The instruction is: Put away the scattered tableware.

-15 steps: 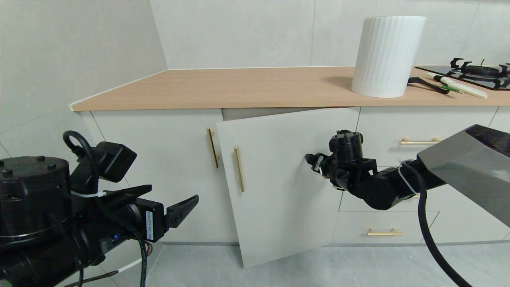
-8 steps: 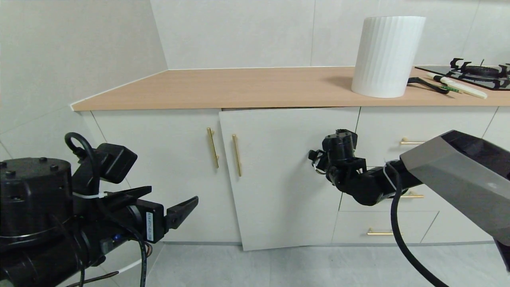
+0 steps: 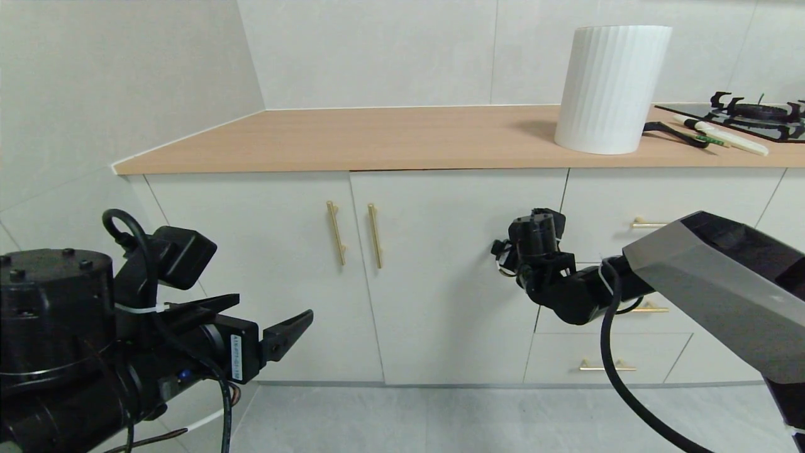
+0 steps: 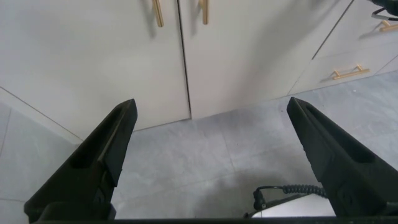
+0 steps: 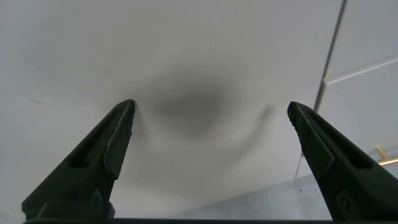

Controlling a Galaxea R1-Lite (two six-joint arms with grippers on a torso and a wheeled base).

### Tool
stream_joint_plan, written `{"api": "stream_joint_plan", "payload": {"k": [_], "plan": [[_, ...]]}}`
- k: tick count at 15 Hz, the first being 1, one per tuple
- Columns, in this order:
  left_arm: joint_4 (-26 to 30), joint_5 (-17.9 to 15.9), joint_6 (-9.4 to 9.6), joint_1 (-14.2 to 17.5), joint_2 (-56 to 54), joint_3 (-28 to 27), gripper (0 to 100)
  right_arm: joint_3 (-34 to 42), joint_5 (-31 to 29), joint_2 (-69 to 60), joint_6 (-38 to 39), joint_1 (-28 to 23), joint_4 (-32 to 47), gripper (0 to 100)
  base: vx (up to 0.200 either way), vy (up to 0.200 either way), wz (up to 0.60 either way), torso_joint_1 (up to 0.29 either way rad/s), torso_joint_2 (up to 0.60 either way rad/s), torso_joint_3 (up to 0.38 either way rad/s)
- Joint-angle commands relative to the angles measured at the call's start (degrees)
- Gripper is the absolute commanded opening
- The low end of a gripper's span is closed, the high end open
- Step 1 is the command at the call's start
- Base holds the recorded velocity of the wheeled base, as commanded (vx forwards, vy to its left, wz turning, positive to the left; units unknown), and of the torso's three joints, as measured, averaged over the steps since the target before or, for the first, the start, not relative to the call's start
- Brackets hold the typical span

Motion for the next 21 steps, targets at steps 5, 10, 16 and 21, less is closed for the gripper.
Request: {"api": "stream_joint_plan", "payload": {"k": [5, 10, 16, 21], "plan": [[-0.03, -0.01, -0.04, -0.05, 0.09, 0.03, 100, 0.86, -0.88, -0.67, -0.66, 0.09, -0.70, 100, 0.000, 0.000, 0.00, 0.000, 0.00, 0.000], [-0.03, -0.01, -0.04, -0.05, 0.09, 0.03, 100, -0.28, -1.15, 0.03, -0.66, -0.52, -0.70, 100, 0.000, 0.000, 0.00, 0.000, 0.00, 0.000], [-0.12, -0.01, -0.04, -0.05, 0.09, 0.29, 100, 27.58, 24.96, -22.82, -5.58, 5.54, -0.70, 100, 0.000, 0.000, 0.00, 0.000, 0.00, 0.000], [-0.03, -0.27, 0.05, -0.32, -3.07, 0.73, 100, 35.75, 27.51, -33.02, -14.19, 5.63, -3.96, 100, 0.000, 0.000, 0.00, 0.000, 0.00, 0.000]]}}
